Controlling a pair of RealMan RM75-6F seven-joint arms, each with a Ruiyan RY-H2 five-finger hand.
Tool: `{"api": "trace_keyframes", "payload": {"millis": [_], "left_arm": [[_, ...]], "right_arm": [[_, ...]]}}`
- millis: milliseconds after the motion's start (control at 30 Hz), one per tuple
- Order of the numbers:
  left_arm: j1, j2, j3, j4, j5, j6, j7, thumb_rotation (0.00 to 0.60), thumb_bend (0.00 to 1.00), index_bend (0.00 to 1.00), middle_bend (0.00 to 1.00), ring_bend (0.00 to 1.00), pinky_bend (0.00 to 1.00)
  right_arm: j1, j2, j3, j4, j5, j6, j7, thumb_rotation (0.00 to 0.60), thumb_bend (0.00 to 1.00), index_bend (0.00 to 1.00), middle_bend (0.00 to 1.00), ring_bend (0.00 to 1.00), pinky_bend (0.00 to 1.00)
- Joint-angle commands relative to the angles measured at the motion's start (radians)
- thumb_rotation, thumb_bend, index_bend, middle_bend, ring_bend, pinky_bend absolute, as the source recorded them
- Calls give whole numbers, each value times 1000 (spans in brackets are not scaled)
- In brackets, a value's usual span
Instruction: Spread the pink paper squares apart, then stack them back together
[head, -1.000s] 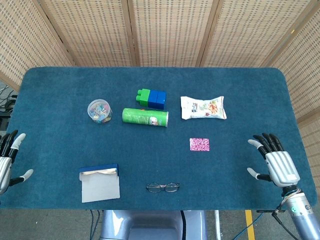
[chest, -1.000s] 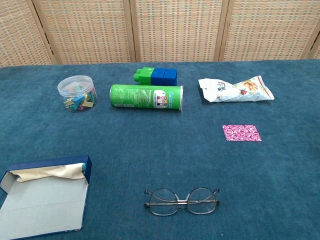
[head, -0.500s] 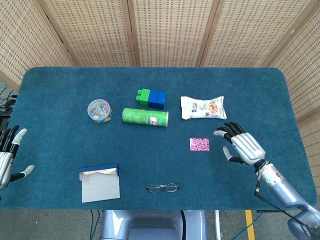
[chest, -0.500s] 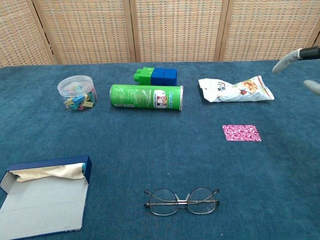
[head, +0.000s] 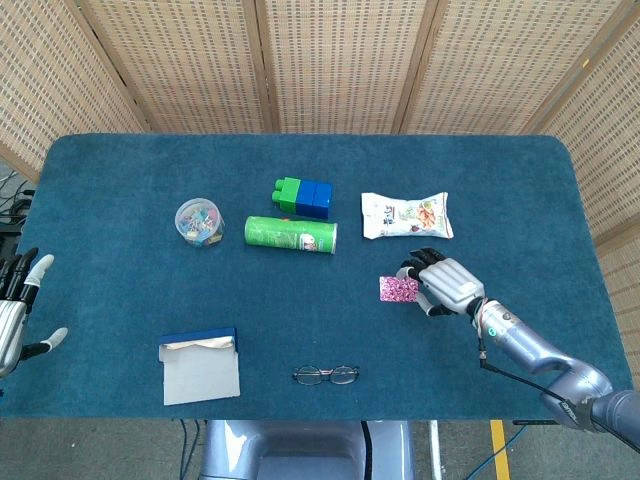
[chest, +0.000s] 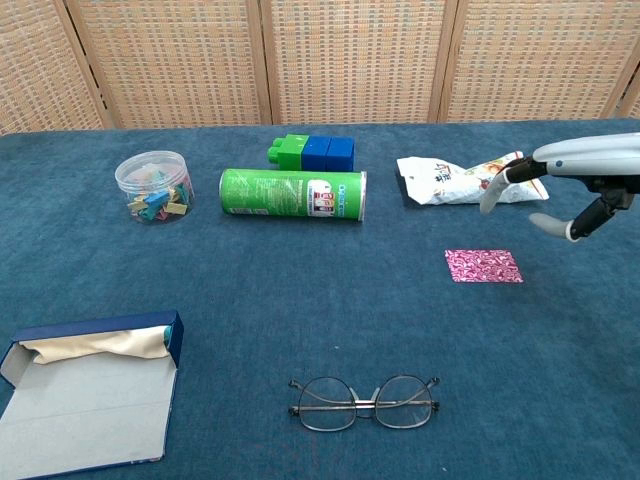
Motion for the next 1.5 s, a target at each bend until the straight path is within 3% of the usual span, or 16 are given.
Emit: {"api": "trace_keyframes", "payload": {"millis": [33,700,1500], "left_arm": [[3,-2,3,10,-10,-5,-8,600,133,36,0,0,0],[1,-14,10,34,-17,-14,-24,600,133,36,0,0,0],[10,-11,13,28,-19,0,-21,600,133,35,0,0,0]], "right_arm": [[23,-36,-22,53,14,-43,-32,600,672,232,187,0,0],[36,-94,-93,130,43,-46,-115,600,672,236,191,0,0],[34,-143,-155,224,-15,52,-127,600,672,243,199,0,0]]}}
